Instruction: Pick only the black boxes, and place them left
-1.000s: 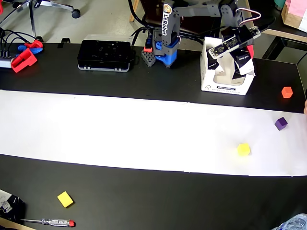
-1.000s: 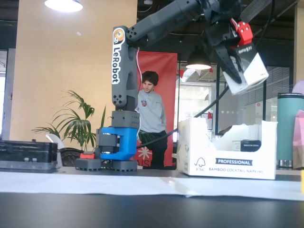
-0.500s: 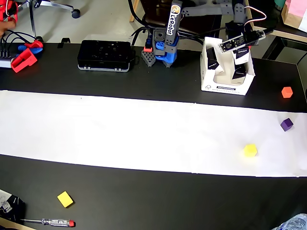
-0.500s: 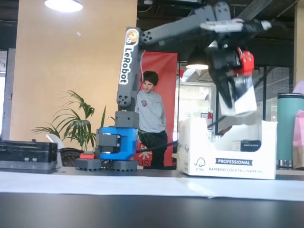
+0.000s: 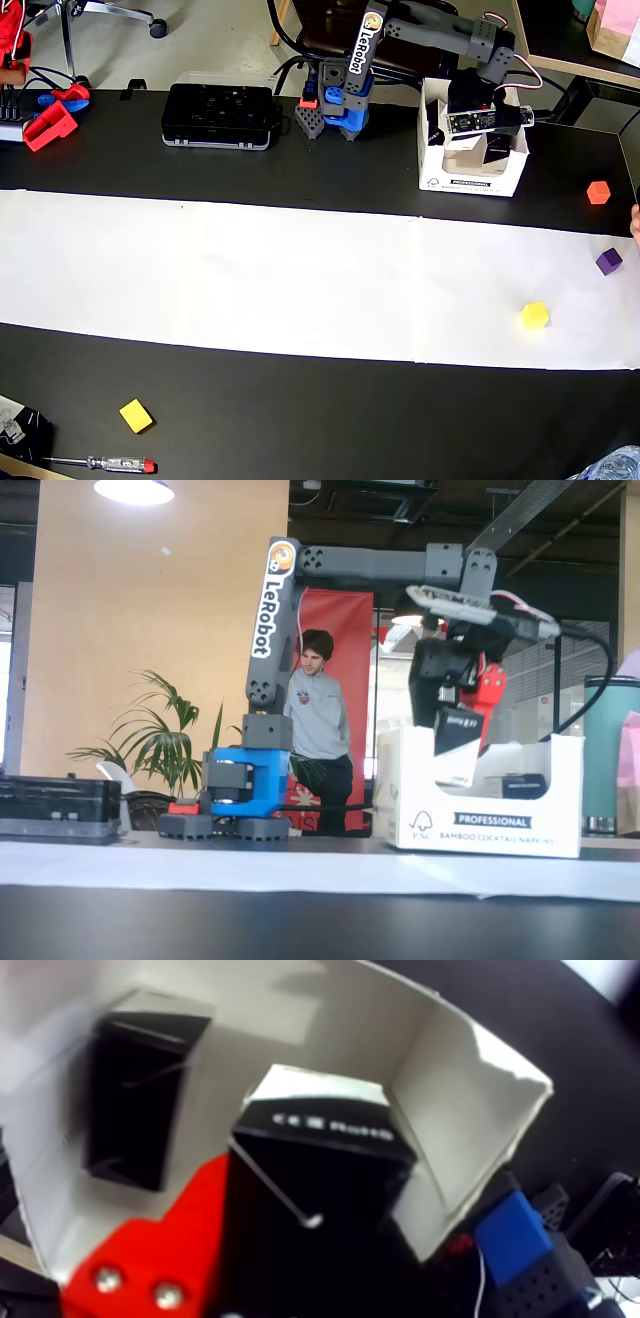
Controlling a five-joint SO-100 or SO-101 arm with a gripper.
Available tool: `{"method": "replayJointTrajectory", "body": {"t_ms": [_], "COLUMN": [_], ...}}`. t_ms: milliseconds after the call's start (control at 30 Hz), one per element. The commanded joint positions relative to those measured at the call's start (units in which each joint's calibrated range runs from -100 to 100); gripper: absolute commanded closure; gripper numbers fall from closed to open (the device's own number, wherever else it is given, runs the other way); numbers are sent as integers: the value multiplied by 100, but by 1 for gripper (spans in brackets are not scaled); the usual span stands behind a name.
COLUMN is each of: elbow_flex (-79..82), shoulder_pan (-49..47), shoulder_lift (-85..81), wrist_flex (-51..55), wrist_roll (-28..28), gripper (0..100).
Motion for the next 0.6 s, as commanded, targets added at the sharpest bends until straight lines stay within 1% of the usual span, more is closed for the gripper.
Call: {"method": "replayJointTrajectory", "body": {"t_ms": [0, 33, 133, 200, 233, 300, 400, 567], "elbow_flex": [232, 277, 294, 277, 277, 285, 294, 525], "shoulder_pan": [58, 102, 301, 379, 396, 396, 422, 448], "shoulder_lift": [-643, -675, -682, -690, -698, -801, -1212, -2215], "wrist_flex": [-378, -481, -600, -608, -608, -608, -608, -608], "wrist_roll": [41, 41, 51, 56, 56, 62, 135, 914], "gripper": [89, 83, 61, 49, 46, 41, 41, 40]}}
